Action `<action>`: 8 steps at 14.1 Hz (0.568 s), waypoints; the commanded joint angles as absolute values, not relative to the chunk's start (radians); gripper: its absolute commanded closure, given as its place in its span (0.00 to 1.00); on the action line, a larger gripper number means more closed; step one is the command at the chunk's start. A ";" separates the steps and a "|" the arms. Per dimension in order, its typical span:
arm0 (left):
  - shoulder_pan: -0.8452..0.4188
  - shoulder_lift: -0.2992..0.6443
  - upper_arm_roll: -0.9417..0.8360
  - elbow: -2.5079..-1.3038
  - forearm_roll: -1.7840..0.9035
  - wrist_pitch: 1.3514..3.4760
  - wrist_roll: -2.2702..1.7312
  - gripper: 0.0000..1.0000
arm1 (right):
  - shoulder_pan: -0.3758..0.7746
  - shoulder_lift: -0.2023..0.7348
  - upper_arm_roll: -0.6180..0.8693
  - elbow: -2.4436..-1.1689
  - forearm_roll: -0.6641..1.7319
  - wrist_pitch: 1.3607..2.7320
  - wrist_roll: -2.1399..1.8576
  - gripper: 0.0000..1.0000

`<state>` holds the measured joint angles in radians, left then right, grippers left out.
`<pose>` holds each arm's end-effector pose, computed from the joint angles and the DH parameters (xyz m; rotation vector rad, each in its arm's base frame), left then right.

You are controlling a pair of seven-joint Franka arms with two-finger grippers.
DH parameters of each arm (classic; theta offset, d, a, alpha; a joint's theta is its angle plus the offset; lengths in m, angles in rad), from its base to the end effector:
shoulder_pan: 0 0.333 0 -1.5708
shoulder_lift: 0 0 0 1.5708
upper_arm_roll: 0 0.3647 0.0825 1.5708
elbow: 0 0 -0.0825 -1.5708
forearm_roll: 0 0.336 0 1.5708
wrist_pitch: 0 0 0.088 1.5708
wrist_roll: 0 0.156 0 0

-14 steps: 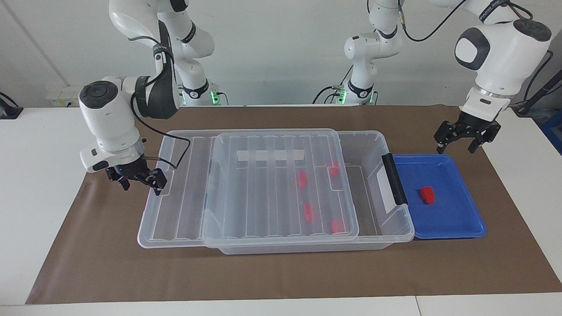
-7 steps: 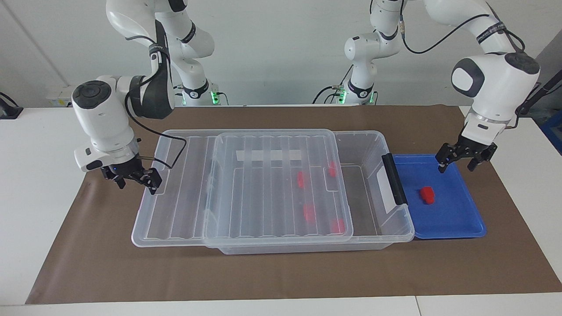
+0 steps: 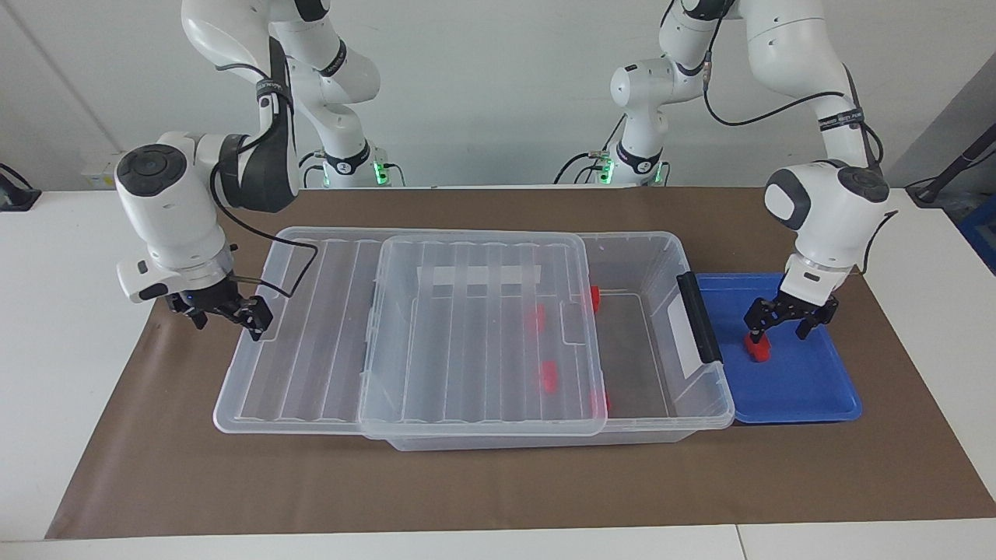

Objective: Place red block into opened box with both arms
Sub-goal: 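Lower the left gripper onto the red block in the blue tray, then grasp the red block with the left gripper while the right gripper releases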

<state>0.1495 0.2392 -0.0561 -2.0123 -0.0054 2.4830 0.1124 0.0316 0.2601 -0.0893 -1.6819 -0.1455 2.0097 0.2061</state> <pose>0.5983 0.0576 0.3890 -3.1133 0.0186 -0.3633 0.6136 -0.0455 0.4715 2.9729 -0.3022 0.1192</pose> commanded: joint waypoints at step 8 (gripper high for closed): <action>0.173 0.287 -0.060 -2.075 -0.009 2.595 0.112 0.00 | 0.018 0.224 -0.084 -1.683 -0.173 1.941 0.169 0.00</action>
<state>0.1650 0.2888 -0.0551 -2.0468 -0.0054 2.5554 0.1125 0.0316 0.2424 -0.0894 -1.6765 -0.1475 1.9582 0.2028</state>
